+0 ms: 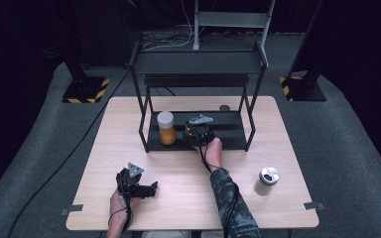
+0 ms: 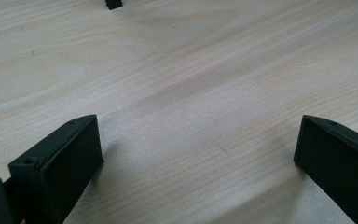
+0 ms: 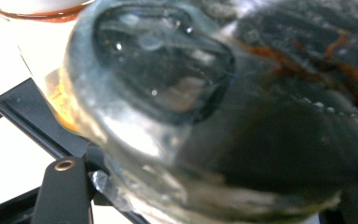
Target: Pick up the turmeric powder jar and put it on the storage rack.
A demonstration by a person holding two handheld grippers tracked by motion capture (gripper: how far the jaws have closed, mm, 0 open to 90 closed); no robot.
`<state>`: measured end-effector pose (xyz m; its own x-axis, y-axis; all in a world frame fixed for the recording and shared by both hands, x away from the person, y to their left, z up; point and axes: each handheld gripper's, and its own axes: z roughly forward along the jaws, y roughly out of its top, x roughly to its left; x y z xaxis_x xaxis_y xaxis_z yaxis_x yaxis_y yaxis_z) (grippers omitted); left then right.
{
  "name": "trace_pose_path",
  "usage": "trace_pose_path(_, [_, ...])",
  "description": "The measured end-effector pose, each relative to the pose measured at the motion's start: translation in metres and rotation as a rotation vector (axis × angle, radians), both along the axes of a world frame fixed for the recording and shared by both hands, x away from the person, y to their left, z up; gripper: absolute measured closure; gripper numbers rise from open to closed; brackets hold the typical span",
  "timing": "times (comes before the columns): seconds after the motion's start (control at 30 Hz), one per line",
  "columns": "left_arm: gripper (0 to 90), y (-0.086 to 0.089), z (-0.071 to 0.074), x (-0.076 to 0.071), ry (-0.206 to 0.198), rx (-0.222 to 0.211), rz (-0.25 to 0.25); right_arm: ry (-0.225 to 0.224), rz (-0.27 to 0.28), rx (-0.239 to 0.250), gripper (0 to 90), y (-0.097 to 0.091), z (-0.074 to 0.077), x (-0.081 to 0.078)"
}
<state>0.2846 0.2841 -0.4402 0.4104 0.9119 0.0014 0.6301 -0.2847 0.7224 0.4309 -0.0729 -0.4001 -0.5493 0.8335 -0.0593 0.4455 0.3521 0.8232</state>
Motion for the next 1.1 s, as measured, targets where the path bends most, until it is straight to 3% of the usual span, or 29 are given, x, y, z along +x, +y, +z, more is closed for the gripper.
trace_pose_path(0.33, [0.6,0.000,0.000,0.000,-0.001,0.002,-0.001,-0.013,0.017,0.002,30.1,0.004,-0.007,0.004])
trace_pose_path(1.1, [0.6,0.000,0.000,0.000,0.001,-0.001,-0.004,0.007,0.016,0.003,30.1,0.013,-0.019,0.016])
